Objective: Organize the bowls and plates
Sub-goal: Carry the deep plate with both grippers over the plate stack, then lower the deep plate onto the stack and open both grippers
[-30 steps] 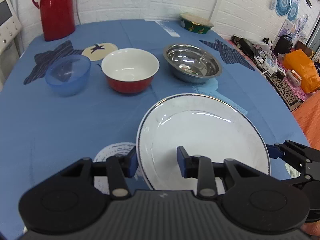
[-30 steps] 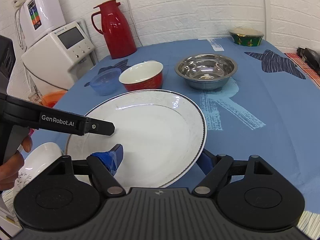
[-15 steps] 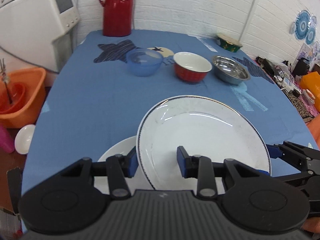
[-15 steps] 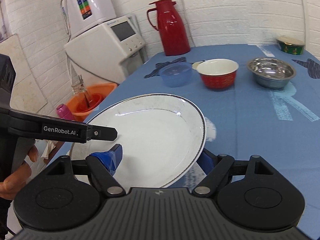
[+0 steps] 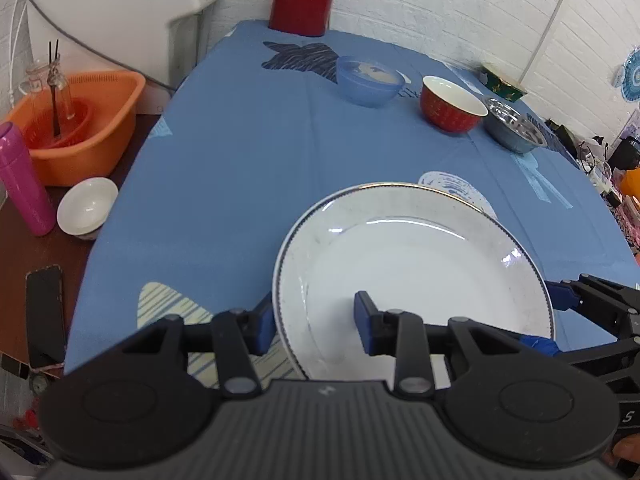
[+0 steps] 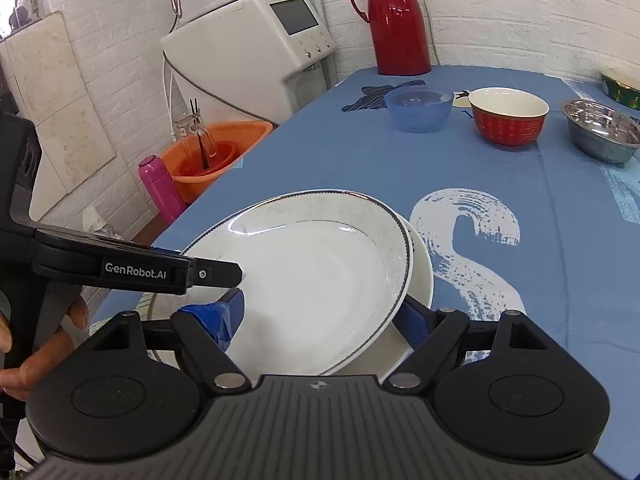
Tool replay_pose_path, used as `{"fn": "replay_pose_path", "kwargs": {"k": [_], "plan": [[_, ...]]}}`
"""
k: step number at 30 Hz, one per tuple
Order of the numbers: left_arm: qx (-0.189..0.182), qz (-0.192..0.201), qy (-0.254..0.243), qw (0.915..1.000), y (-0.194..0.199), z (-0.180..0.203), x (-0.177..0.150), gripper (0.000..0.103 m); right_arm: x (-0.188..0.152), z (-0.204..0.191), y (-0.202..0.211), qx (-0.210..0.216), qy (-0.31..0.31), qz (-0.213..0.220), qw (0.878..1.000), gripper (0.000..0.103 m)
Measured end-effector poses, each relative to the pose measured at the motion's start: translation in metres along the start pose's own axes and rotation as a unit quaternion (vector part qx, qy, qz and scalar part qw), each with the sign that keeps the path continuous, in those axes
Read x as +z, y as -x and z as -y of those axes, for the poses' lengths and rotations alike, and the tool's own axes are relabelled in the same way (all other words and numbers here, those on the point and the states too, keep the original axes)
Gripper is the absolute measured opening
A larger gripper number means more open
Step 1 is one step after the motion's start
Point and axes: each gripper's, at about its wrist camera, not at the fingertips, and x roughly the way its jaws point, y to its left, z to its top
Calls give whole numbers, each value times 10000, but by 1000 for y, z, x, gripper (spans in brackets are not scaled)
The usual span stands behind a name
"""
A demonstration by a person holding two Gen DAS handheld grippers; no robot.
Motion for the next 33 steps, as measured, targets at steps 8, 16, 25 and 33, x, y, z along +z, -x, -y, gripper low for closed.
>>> {"fn": "replay_pose_path", "kwargs": {"k": [8, 16, 25, 33], "plan": [[-164, 231, -95, 9996, 3, 0, -4, 63, -7, -15, 2, -288, 453, 39, 9986, 68], [4, 546, -474, 9974, 15, 19, 1, 64, -7, -24, 1, -510, 896, -111, 9946, 68], [31, 598, -443, 9972, 16, 24, 7, 66, 1, -21, 8, -505, 1136, -344, 9916, 68], [-49, 548, -293, 9981, 17, 27, 11, 66, -3, -6, 21, -125, 542, -221, 9982, 68]]}}
